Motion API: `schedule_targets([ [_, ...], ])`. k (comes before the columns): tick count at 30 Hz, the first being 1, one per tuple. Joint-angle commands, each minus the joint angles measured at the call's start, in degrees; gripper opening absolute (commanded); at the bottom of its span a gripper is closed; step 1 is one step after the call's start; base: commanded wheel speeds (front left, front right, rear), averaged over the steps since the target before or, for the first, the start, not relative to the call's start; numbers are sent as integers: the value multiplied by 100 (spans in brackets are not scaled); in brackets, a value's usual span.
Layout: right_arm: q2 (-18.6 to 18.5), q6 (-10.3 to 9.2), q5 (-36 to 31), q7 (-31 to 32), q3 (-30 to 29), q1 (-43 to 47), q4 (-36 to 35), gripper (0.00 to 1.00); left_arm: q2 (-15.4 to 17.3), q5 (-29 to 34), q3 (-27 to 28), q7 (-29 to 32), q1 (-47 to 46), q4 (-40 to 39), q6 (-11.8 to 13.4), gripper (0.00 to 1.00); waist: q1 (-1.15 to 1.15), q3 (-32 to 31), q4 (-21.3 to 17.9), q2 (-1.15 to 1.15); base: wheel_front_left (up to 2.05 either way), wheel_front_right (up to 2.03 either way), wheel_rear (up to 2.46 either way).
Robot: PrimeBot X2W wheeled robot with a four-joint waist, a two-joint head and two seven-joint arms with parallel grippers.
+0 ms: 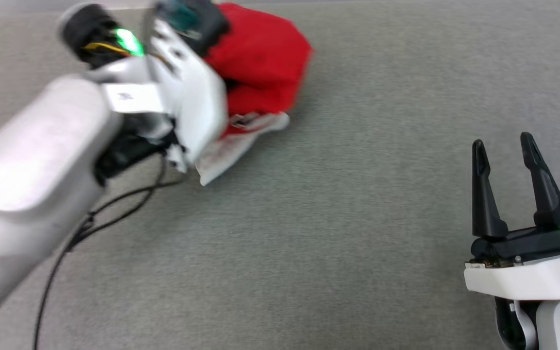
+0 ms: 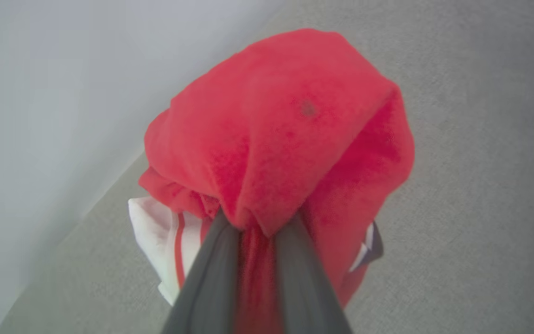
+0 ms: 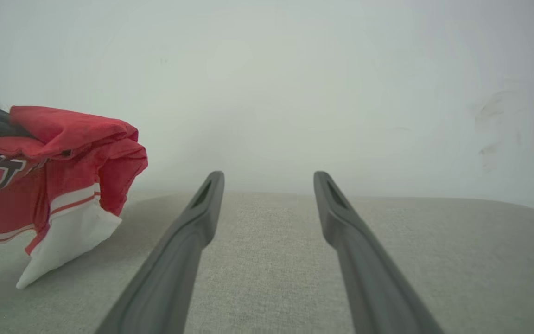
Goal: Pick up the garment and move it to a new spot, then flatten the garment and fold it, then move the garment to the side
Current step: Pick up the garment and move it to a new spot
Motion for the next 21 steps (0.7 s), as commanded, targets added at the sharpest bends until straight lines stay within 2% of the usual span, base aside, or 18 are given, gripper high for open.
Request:
schedule_targets([
  [1, 16, -2, 36, -12, 2, 41, 6, 100, -128, 52, -139, -7, -111, -10, 19, 0, 0, 27, -301, 0, 0, 0, 0],
  [7, 17, -2, 186, -12, -58, 7, 0, 100, -957, 179, -1407, -203, -391, 223, 19, 0, 0, 226, -690, 0, 0, 0, 0],
  [10, 17, -2, 258, -12, -82, -48, -14, 100, -1433, 133, -1781, -422, -364, 402, 19, 0, 0, 338, -794, 0, 0, 0, 0],
  [13, 17, -2, 296, -12, -76, -93, -14, 100, -1837, 244, -1905, -503, -213, 538, 19, 0, 0, 443, -858, 0, 0, 0, 0],
  [15, 16, -2, 297, -12, -62, -126, -14, 100, -2107, 498, -1933, -265, 107, 480, 12, 0, 0, 497, -888, 0, 0, 0, 0],
  [21, 16, -2, 318, -12, -46, -190, 20, 100, -2442, 936, -1921, 276, 950, 290, 11, 0, 0, 589, -924, 0, 0, 0, 0],
])
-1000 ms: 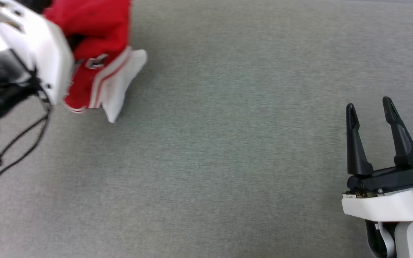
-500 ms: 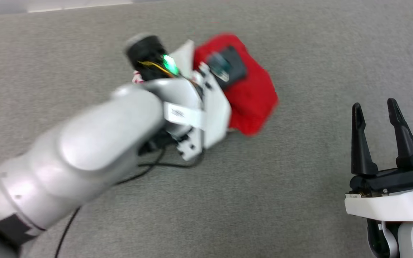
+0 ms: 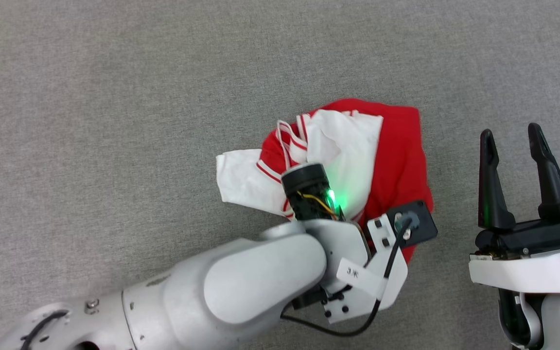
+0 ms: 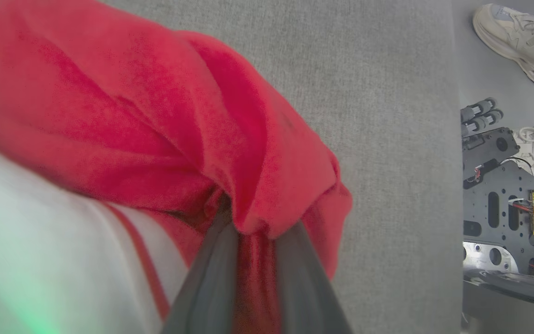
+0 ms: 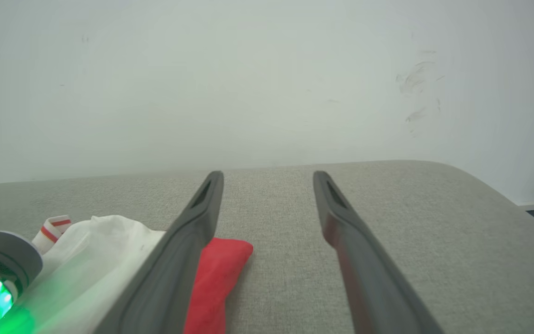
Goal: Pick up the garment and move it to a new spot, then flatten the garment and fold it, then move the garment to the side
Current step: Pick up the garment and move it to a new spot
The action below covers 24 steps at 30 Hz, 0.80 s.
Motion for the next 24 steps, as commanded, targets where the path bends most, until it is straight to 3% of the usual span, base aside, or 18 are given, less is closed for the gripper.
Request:
schedule_targets([
  [1, 16, -2, 1, -12, -9, -44, 27, 100, -32, 51, -1, 45, 166, -30, 1, 0, 0, -2, 15, 0, 0, 0, 0],
  [4, 16, -2, -49, -12, -62, -1, 63, 100, -53, 108, -1, -191, 238, 1, -1, 0, 0, -71, 96, 0, 0, 0, 0],
  [5, 16, -2, -73, -12, -73, 24, 77, 100, -75, 139, 0, -374, 189, 36, -1, 45, 0, -116, 132, 0, 0, 0, 0],
  [6, 16, -2, -91, -12, -71, 46, 89, 100, -94, 166, 5, -628, 111, 96, -1, 100, 0, -170, 166, 0, 0, 0, 0],
  [14, 15, -2, -206, -12, -154, 300, 158, 100, -242, 266, 204, -2834, -148, 781, 70, 100, 0, -769, 472, 0, 0, 0, 0],
  [18, 15, -2, -247, -12, -167, 460, 182, 100, -173, 491, 484, -3734, 39, 1017, 490, 100, 0, -1063, 598, 0, 0, 0, 0],
  [24, 15, -2, -274, -12, -163, 696, 210, 100, 133, 661, 991, -4850, 567, 1234, 1400, 100, 0, -1405, 738, 0, 0, 0, 0],
])
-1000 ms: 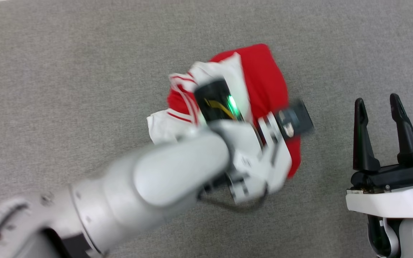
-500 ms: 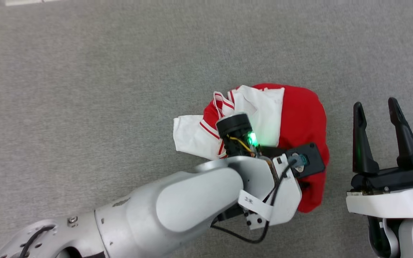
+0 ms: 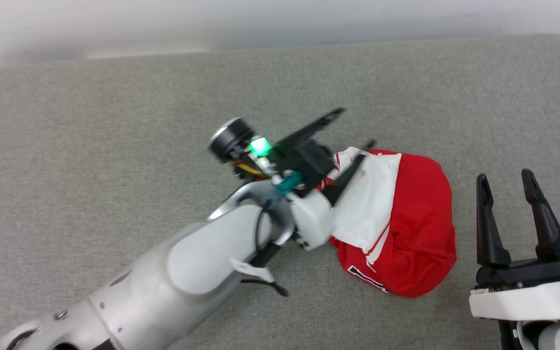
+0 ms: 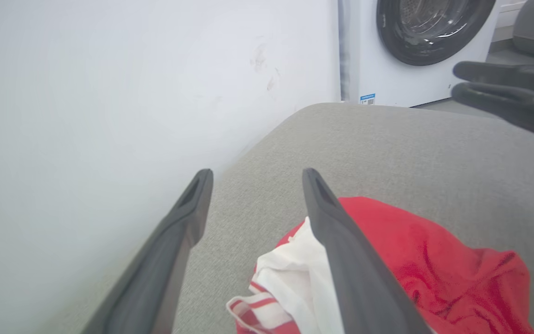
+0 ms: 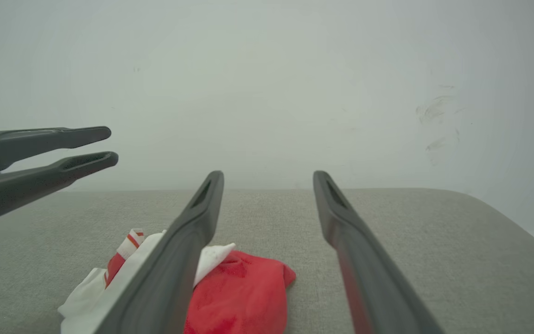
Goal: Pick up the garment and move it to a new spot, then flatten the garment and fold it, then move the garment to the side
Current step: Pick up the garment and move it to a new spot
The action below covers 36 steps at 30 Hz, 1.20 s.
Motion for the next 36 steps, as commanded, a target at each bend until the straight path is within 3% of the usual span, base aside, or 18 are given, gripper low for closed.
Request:
schedule_targets([
  [1, 13, -2, -20, -12, -3, 102, 16, 100, 108, 46, 144, -168, 251, 36, 259, 100, 0, -182, 110, 0, 0, 0, 0],
  [8, 13, -2, -47, -12, -28, 312, 14, 100, 519, 277, 1180, -370, 1313, -534, 1229, 100, 0, -425, 247, 0, 0, 0, 0],
  [13, 12, -2, -66, -12, -35, 417, 46, 100, 684, 692, 2096, -362, 2380, -1210, 1630, 100, 0, -576, 308, 0, 0, 0, 0],
  [16, 13, -2, -68, -12, -33, 476, 65, 100, 653, 937, 2595, -363, 3013, -1480, 1744, 100, 0, -682, 330, 0, 0, 0, 0],
  [26, 12, -2, -18, -11, -18, 688, 108, 100, 314, 1524, 3922, -364, 4402, -1884, 1589, 100, 0, -964, 359, 0, 0, 0, 0],
  [36, 12, -2, 82, -12, -39, 935, 214, 100, -264, 2097, 4775, -365, 5252, -1882, 1096, 100, 0, -1223, 351, 0, 0, 0, 0],
])
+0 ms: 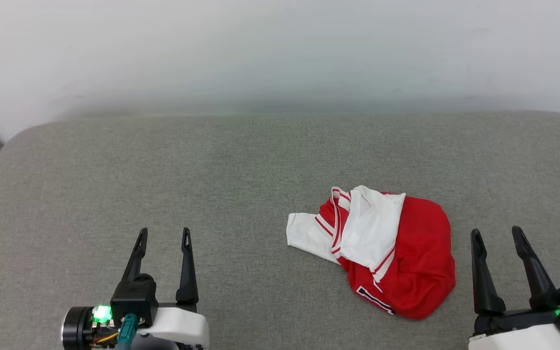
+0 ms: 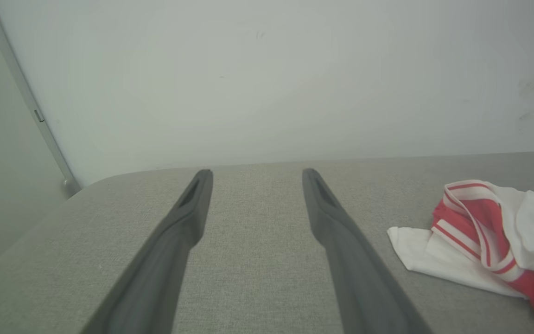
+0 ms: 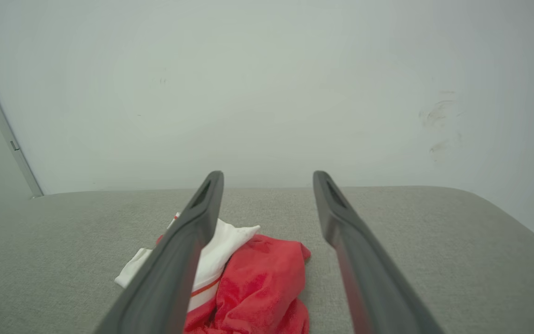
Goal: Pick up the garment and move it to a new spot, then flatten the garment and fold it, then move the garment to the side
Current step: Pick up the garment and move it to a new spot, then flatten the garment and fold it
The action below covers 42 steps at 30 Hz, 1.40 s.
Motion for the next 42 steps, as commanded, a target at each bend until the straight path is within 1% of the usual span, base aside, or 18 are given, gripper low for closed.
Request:
schedule_targets([
  [1, 12, -2, 42, -12, -4, 71, 25, 100, -55, 65, 64, -14, 90, 4, -57, 100, 1, -22, -3, 0, 0, 0, 0],
  [10, 12, -2, 186, -12, 6, 197, 147, 100, -273, 528, 481, -15, 331, 20, -345, 100, 1, -79, -24, 0, 0, 0, 0],
  [17, 11, -2, 227, -12, 14, 219, 177, 100, -379, 697, 660, -15, 399, 84, -515, 100, 1, -86, -23, 0, 0, 0, 0],
  [21, 11, -2, 225, -12, 12, 191, 184, 100, -424, 768, 721, -15, 376, 113, -603, 100, 1, -81, -25, 0, 0, 0, 0],
  [25, 11, -2, 214, -12, 6, 147, 172, 100, -403, 816, 775, -15, 119, 69, -738, 100, 1, -49, -29, 0, 0, 0, 0],
  [27, 12, -2, 208, -12, -7, 102, 149, 100, -354, 827, 788, -15, -86, 48, -872, 100, 1, 0, -27, 0, 0, 0, 0],
  [32, 11, -2, 167, -12, -7, -50, 80, 100, -153, 841, 840, -14, -1016, -8, -1280, 100, 1, 209, -33, 0, 0, 0, 0],
  [38, 12, -2, 116, -12, 0, -255, -2, 100, 87, 816, 697, -12, -2433, 489, -1864, 100, 1, 585, -88, 0, 0, 0, 0],
  [40, 11, -2, 122, -12, -7, -316, -19, 100, 146, 837, 571, 119, -2906, 716, -2040, 100, 1, 700, -120, 0, 0, 0, 0],
  [42, 11, -2, 137, -12, -6, -383, -28, 100, 193, 790, 418, 430, -3327, 929, -2201, 100, 1, 816, -157, 0, 0, 0, 0],
])
